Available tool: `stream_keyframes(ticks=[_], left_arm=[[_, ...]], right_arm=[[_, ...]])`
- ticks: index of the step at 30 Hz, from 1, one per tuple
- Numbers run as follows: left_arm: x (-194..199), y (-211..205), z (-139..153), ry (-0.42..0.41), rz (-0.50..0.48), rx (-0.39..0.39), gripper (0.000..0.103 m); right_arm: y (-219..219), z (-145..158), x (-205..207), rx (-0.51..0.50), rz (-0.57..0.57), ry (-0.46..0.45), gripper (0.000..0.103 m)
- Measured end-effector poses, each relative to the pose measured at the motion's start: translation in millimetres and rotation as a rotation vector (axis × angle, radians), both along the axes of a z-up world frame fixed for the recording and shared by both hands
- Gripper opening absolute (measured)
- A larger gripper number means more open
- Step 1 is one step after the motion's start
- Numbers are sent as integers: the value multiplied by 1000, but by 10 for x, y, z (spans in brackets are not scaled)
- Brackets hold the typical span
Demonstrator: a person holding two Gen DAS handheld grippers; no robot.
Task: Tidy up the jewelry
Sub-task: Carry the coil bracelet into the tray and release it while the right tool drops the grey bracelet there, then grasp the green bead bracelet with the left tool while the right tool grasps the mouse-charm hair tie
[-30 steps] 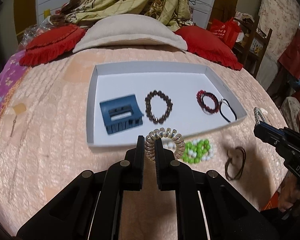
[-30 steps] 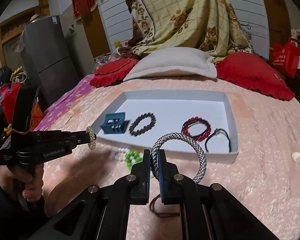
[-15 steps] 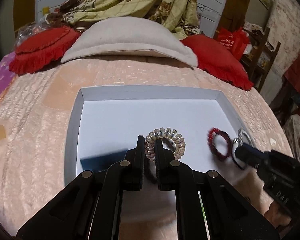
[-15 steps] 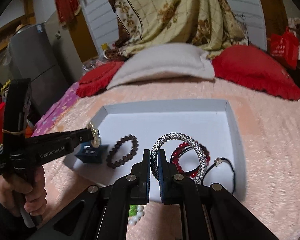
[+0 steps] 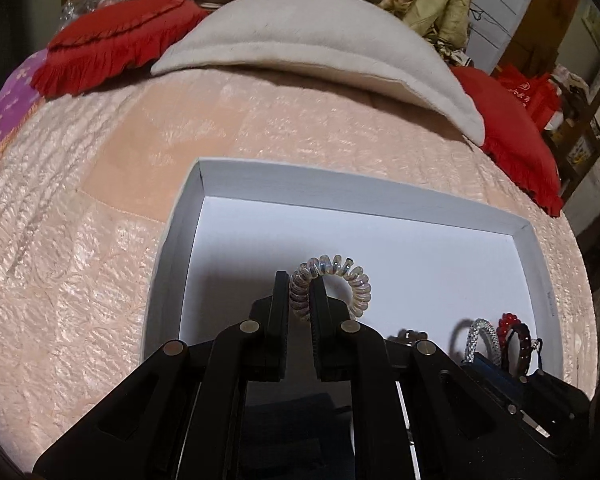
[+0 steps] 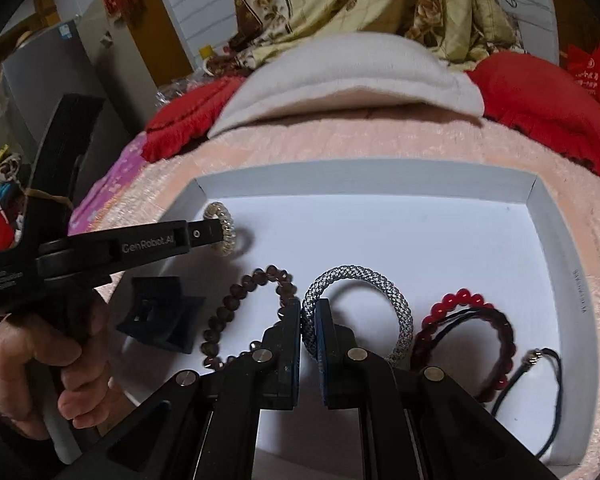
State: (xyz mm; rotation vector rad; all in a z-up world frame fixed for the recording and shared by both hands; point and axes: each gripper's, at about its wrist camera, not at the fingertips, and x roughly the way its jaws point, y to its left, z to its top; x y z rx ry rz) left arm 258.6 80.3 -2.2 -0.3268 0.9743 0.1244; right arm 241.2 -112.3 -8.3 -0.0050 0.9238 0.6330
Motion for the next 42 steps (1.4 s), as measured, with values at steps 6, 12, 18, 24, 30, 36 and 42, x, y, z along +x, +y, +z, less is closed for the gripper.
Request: stream_keyframes(ticks=[6, 12, 18, 24, 30, 36, 42], left_arm=[[-16, 58, 6, -1, 31, 8, 10], [-41, 74, 35, -23, 22, -3, 33], [-106, 66, 107, -52, 32, -5, 43], [-359, -24, 318, -121, -19, 5, 43], [-935, -481, 465, -181, -228, 43, 43], [-1457, -1056, 245, -182, -450, 113, 43], [-1476, -1075, 125, -149, -451, 121, 40]], right_arm=[[-43, -32, 30, 15, -13, 22, 7], [-59, 1, 8, 32, -12, 23, 9], [-104, 136, -45, 69, -6, -16, 29], [-271, 344, -172, 86, -48, -94, 35], [-710, 552, -588, 74, -136, -186, 35], [-1092, 450, -1021, 19, -159, -127, 36], [-1310, 226, -1419, -68, -137, -86, 36]])
